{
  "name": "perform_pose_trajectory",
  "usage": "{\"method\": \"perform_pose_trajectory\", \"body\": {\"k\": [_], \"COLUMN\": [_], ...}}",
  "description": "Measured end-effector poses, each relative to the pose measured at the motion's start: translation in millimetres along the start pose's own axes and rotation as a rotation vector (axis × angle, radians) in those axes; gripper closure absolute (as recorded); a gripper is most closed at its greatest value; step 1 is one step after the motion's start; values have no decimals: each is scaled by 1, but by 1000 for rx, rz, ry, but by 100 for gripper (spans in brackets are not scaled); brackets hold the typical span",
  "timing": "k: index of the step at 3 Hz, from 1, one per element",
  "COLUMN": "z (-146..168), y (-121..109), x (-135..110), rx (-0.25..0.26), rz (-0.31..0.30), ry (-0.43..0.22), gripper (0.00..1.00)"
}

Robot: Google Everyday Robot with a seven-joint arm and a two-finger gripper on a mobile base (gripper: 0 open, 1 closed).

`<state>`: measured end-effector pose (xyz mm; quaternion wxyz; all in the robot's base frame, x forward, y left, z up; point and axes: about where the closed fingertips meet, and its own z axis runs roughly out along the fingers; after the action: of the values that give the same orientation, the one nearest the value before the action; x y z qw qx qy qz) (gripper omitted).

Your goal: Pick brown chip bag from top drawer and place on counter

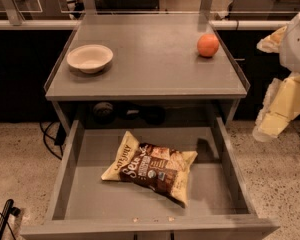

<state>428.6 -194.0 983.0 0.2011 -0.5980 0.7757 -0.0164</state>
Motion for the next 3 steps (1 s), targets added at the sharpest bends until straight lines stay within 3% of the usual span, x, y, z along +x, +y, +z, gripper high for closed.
{"method": "perform_pose_trajectory", "body": {"k": [2,3], "z": [56,92], "y": [22,36], "x": [-16,-17], "rx": [-105,-140], "rz": [94,154], "ry": [-169,-202], "gripper": [0,0]}}
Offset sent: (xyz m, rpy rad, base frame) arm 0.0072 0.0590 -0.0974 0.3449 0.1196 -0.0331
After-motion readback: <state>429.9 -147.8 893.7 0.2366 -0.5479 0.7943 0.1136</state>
